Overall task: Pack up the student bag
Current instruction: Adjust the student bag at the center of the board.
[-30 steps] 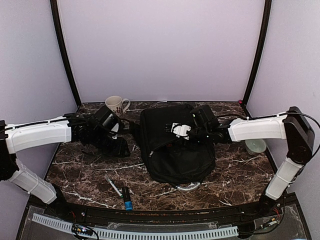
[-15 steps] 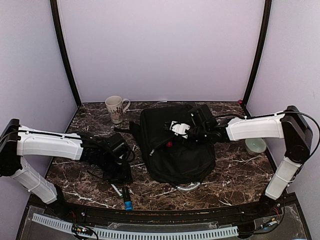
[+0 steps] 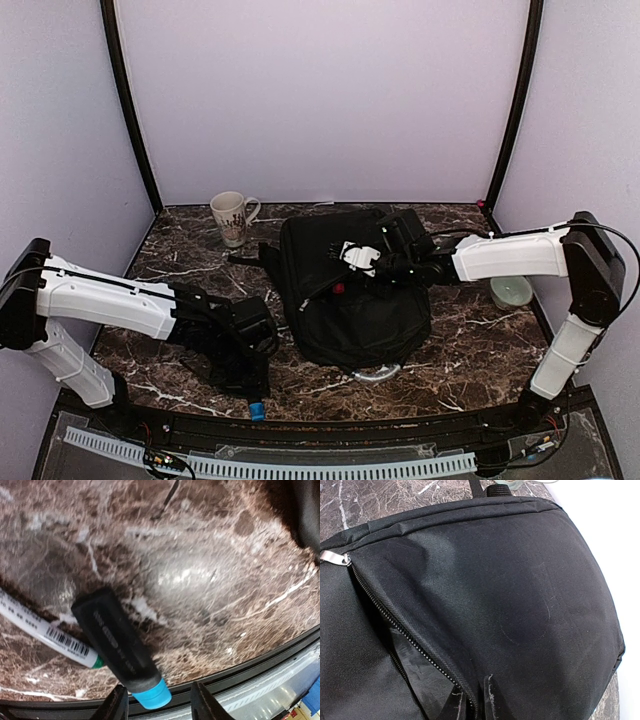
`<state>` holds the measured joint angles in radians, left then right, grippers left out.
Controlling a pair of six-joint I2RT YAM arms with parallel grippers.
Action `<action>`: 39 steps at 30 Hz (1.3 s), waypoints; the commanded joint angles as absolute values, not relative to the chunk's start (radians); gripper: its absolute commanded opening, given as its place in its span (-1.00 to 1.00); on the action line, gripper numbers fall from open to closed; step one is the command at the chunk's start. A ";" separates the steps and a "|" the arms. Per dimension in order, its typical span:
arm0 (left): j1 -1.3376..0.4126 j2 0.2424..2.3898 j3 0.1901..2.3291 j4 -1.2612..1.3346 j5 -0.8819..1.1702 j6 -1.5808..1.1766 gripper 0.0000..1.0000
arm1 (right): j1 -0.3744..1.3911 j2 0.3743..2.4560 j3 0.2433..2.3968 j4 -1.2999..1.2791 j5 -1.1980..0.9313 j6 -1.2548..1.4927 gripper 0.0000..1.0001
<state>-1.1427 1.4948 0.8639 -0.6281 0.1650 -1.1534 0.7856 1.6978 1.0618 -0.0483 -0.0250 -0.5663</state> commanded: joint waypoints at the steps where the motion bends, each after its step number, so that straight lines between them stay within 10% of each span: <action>1: -1.191 1.489 0.876 -0.712 0.181 -1.210 -0.10 | 0.782 1.684 1.076 -0.019 -0.009 -0.543 -0.78; 39: -1.152 1.759 0.933 -0.503 0.089 -1.019 -0.39 | 0.633 1.467 0.917 -0.256 -0.103 -0.492 -1.00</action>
